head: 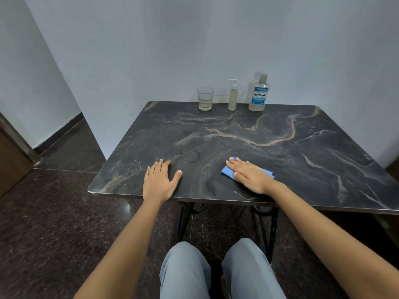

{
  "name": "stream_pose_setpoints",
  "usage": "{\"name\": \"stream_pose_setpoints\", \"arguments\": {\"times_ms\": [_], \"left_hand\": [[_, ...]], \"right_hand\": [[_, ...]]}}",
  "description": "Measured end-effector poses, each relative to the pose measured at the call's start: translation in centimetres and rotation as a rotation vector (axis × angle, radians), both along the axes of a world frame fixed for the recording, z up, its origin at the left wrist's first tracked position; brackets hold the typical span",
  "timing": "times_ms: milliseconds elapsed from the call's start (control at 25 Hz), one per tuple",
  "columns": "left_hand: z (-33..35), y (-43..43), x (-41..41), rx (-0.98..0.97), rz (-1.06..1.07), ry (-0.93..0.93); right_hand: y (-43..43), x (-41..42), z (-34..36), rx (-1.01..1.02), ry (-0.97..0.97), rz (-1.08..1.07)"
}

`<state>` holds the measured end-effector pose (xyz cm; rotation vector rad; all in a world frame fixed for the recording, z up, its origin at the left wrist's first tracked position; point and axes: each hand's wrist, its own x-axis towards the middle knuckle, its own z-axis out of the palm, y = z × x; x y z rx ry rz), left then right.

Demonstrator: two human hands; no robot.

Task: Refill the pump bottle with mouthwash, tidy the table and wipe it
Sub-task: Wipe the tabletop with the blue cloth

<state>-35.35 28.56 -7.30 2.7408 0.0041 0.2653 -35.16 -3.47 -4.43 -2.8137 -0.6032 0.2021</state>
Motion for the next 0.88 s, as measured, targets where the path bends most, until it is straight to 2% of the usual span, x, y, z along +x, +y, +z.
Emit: {"name": "stream_pose_setpoints", "arguments": {"times_ms": [80, 160, 360, 520, 680, 800, 880], "left_hand": [[0.0, 0.0, 0.1, -0.004, 0.008, -0.008], [0.0, -0.1, 0.1, -0.004, 0.009, -0.008], [-0.1, 0.0, -0.1, -0.007, 0.007, -0.003], [0.0, 0.1, -0.2, -0.004, -0.002, 0.003], [0.0, -0.1, -0.2, -0.014, 0.007, -0.016], [0.0, -0.1, -0.1, -0.009, 0.009, -0.009], [-0.1, -0.1, -0.2, -0.009, 0.008, -0.009]], "right_hand": [[2.0, 0.8, 0.1, 0.007, -0.007, -0.107], [4.9, 0.8, 0.2, 0.007, 0.0, -0.106], [10.2, -2.0, 0.0, -0.021, -0.032, 0.086], [6.8, -3.8, -0.2, 0.036, -0.025, 0.285], [2.6, -1.7, 0.1, -0.047, -0.032, 0.116], [5.0, 0.7, 0.5, -0.093, -0.009, -0.09], [8.2, 1.0, 0.4, -0.107, -0.015, -0.11]]}}
